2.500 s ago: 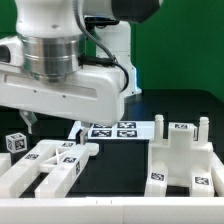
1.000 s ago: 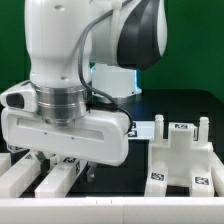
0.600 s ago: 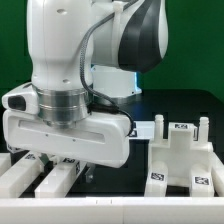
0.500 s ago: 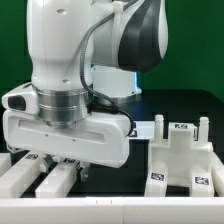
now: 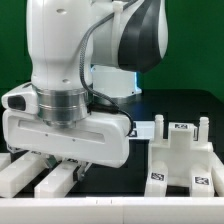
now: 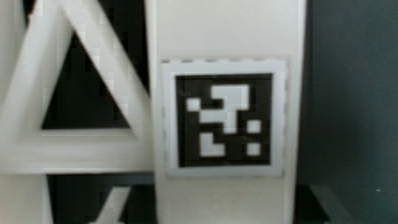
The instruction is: Assemble chair
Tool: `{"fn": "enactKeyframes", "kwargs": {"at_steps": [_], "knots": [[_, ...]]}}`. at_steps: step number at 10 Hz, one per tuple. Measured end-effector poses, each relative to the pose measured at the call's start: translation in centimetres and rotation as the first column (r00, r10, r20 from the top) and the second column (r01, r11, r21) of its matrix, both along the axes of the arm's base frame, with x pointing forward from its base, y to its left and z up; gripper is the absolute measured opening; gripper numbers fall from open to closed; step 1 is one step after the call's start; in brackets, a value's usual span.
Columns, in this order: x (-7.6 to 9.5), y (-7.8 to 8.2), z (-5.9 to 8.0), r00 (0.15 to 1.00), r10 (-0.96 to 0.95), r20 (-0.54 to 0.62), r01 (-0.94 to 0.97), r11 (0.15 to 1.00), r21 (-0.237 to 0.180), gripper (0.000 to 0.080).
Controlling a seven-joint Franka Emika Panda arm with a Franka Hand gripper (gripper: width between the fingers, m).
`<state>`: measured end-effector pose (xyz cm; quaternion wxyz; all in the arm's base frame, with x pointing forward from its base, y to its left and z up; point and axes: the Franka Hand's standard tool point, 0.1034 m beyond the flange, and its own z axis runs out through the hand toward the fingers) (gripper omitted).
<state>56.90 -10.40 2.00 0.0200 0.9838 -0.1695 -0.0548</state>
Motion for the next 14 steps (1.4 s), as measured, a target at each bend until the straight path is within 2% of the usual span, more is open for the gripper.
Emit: {"fn": "enactKeyframes", "kwargs": {"at_steps": [3, 4, 5, 6, 10, 11, 13, 14], "knots": [[0.7, 1.3, 5.8, 1.0, -0.002, 0.019, 0.001, 0.998, 0.063, 0.0284], [0.7, 2.1, 7.4, 0.999, 0.005, 0.037, -0.007, 0.998, 0.068, 0.0284], [0.5, 3.1, 8.4, 0.999, -0.006, 0.032, 0.004, 0.998, 0.055, 0.0284], [0.5, 3.5, 8.6, 1.0, 0.008, 0.021, -0.009, 0.999, 0.035, 0.0284], [0.5, 3.5, 8.4, 1.0, 0.007, 0.02, -0.008, 0.999, 0.038, 0.0284], [1.1, 4.6, 9.7, 0.998, 0.048, 0.038, -0.049, 0.998, 0.034, 0.0284], [2.2, 8.7, 12.7, 0.994, 0.071, 0.085, -0.075, 0.996, 0.046, 0.0284], [2.5, 10.9, 13.5, 0.996, 0.045, 0.083, -0.048, 0.998, 0.04, 0.0284]]}}
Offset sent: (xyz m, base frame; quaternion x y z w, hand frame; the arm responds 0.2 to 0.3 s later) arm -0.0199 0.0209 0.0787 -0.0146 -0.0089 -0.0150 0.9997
